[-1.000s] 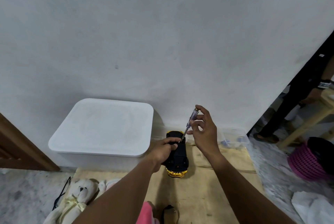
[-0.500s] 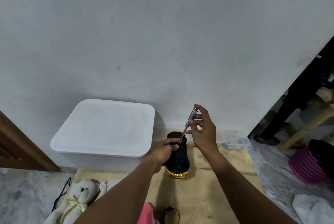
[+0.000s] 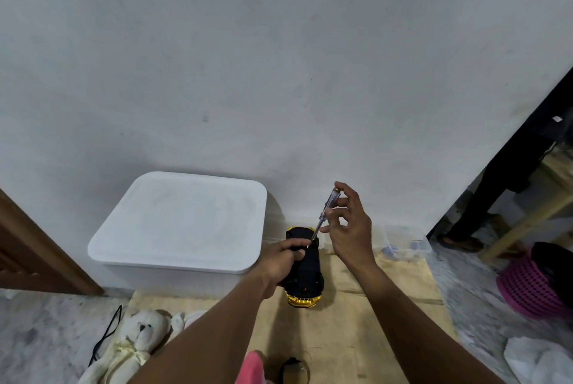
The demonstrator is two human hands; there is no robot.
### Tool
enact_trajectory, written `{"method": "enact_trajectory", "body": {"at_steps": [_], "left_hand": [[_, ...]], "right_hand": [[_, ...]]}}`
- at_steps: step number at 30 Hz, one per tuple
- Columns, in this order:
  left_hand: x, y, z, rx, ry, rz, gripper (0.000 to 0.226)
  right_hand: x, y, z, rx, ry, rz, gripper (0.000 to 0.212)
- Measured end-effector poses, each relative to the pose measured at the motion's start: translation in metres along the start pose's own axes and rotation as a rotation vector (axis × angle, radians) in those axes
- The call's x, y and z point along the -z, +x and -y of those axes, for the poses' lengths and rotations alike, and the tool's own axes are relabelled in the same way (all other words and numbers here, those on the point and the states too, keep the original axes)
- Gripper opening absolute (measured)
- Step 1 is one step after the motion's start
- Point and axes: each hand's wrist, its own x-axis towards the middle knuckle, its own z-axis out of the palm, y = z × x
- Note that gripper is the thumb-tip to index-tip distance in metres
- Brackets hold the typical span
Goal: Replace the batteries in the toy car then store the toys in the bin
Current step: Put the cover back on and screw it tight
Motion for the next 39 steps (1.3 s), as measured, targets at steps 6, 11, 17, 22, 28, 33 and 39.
{"method": "enact_trajectory", "body": {"at_steps": [6, 11, 17, 22, 28, 33, 39], "left_hand": [[0.0002, 0.0002, 0.0003, -0.002, 0.004, 0.007, 0.03], [0.0003, -0.0002, 0.0004, -0.009, -0.002, 0.012, 0.029], [0.0014, 0.0003, 0.0035, -0.008, -0.005, 0.006, 0.028], [-0.0004, 0.001, 0.0042, -0.027, 0.0, 0.007, 0.028], [0.0022, 0.002, 0.0057, -0.032, -0.032, -0.011, 0.028], [0.0047, 0.0028, 0.0047, -0.033, -0.027, -0.024, 0.029], [-0.0008, 0.0017, 0.0076, -0.023, -0.022, -0.004, 0.029]], "right_hand": [[-0.0001, -0.0008, -0.0015, 0.009, -0.019, 0.013, 0.057], [-0.0013, -0.0013, -0.0016, 0.046, -0.065, 0.051, 0.055], [-0.0013, -0.0019, 0.0042, 0.113, -0.195, 0.196, 0.054], [-0.0028, -0.0039, 0.0064, 0.164, -0.229, 0.184, 0.053], [-0.0022, -0.004, 0.0029, 0.151, -0.135, 0.167, 0.051], [0.0021, -0.0004, 0.0027, 0.13, -0.136, 0.139, 0.057], [0.001, 0.0006, 0.0021, 0.159, -0.12, 0.153, 0.041]]}}
